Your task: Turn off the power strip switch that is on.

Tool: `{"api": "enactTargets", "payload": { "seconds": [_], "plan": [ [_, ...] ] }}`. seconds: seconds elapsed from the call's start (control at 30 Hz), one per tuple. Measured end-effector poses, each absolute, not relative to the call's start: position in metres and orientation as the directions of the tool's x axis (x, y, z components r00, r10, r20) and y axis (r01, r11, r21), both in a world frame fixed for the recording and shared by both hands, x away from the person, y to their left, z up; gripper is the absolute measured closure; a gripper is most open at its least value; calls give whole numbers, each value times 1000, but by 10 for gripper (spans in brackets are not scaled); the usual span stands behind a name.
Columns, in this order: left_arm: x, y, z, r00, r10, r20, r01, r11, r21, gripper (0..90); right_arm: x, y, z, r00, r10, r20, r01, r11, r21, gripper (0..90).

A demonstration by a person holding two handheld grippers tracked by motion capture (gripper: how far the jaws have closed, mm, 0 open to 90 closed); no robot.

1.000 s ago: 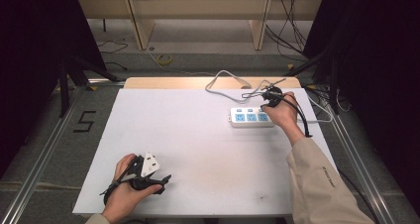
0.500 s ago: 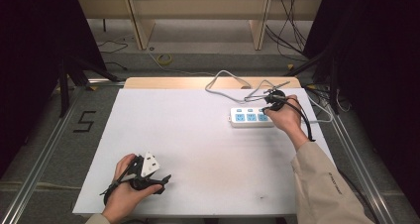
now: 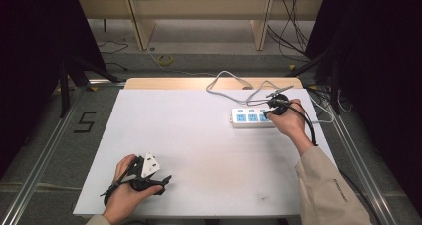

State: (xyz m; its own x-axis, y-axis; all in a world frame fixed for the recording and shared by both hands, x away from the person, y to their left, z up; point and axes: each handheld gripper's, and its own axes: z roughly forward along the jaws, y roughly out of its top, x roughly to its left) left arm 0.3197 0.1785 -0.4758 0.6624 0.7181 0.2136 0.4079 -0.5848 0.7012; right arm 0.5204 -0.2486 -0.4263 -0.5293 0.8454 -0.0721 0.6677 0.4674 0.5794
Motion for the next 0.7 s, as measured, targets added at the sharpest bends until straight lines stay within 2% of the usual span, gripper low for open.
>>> {"api": "enactTargets", "payload": {
  "seconds": [0.7],
  "plan": [
    [320, 179, -476, 659, 721, 215, 409, -583, 702, 167, 492, -251, -425, -565, 822, -63, 641, 486, 594, 900]
  ]
}}
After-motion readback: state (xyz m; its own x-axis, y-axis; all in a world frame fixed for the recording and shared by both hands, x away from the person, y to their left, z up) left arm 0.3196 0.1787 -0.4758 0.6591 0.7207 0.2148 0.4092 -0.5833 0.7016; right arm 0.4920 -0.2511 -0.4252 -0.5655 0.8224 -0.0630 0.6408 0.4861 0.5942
